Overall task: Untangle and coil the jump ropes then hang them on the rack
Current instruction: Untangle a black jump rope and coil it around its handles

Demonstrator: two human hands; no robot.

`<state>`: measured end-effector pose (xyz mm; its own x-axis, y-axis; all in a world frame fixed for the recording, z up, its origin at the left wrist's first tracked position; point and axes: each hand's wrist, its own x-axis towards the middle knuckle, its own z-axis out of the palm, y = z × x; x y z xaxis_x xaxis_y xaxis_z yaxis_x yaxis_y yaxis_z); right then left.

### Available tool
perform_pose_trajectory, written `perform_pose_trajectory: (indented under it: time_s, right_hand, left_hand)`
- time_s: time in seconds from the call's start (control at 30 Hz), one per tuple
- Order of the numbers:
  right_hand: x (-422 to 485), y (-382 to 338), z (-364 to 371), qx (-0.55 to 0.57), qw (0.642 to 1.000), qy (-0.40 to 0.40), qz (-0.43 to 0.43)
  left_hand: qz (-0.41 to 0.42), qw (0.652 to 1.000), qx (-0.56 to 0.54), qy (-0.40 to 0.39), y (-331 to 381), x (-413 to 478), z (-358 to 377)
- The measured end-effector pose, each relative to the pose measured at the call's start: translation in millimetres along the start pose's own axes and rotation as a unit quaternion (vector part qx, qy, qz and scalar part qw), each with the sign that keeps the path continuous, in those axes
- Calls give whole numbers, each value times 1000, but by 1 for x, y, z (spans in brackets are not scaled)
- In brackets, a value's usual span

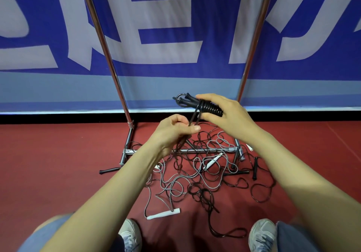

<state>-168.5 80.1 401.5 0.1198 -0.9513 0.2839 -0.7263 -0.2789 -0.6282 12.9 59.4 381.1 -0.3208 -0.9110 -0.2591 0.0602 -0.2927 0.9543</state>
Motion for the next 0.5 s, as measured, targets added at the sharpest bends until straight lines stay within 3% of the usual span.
perform_pose_trajectory:
  time_s: [0.07, 0.17, 0.27, 0.5]
  right_hand:
    - [0, 1, -2, 41, 999, -20, -3]
    - [2, 2, -12, 160, 987, -24, 11]
    - [3, 0, -17, 240, 970, -25, 33]
    - [7, -8, -18, 365, 926, 4, 97]
  left_hand:
    - [43, 997, 58, -6, 1, -1, -1]
    - [80, 994, 50, -54, 2, -3, -1]
    - [112, 991, 61, -50, 3, -4, -4]
    - [169, 985, -17, -26, 5, -3, 1]
